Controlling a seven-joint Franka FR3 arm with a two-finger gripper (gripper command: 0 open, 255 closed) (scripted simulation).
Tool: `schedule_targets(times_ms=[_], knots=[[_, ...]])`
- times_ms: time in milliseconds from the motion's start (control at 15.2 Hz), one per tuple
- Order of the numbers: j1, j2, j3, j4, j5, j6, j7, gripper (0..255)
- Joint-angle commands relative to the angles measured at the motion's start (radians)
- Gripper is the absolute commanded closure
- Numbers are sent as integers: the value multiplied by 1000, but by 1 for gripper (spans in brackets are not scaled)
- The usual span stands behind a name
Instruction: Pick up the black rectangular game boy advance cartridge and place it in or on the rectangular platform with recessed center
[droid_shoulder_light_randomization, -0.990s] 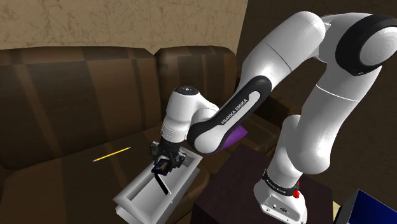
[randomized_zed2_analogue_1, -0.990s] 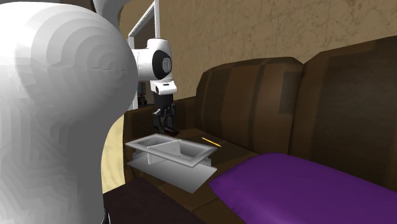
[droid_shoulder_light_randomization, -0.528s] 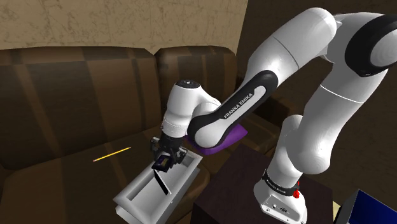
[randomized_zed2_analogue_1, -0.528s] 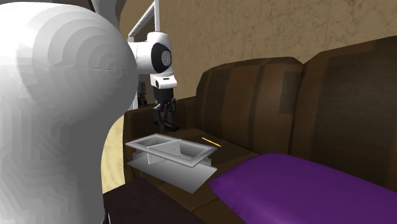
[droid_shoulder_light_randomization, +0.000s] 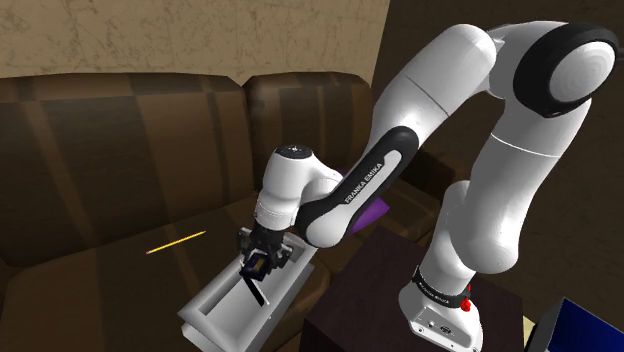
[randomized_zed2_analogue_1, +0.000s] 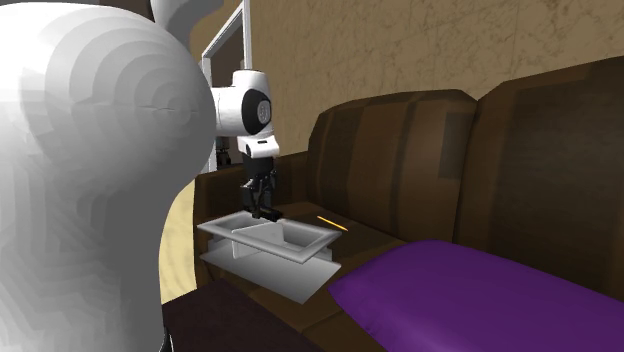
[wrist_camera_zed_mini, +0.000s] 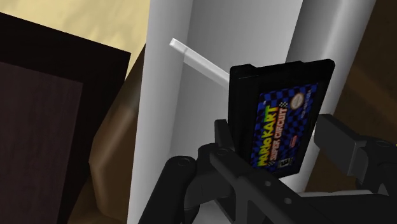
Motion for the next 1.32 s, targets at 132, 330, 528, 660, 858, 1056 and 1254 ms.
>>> schedule_targets(times_ms=[132, 330, 528, 660, 858, 1056, 1254], knots=[[-4, 61, -2, -6, -48, 65, 35, 255], [-3, 93, -9, -6, -79, 96, 57, 255], [-3, 93, -9, -6, -78, 96, 57, 255], [-3, 93, -9, -6, -78, 96, 57, 255], [-3, 93, -9, -6, -78, 96, 57, 0], [-3, 93, -9, -6, -79, 96, 57, 0], [-9, 3, 10, -20, 1, 23, -1, 0]])
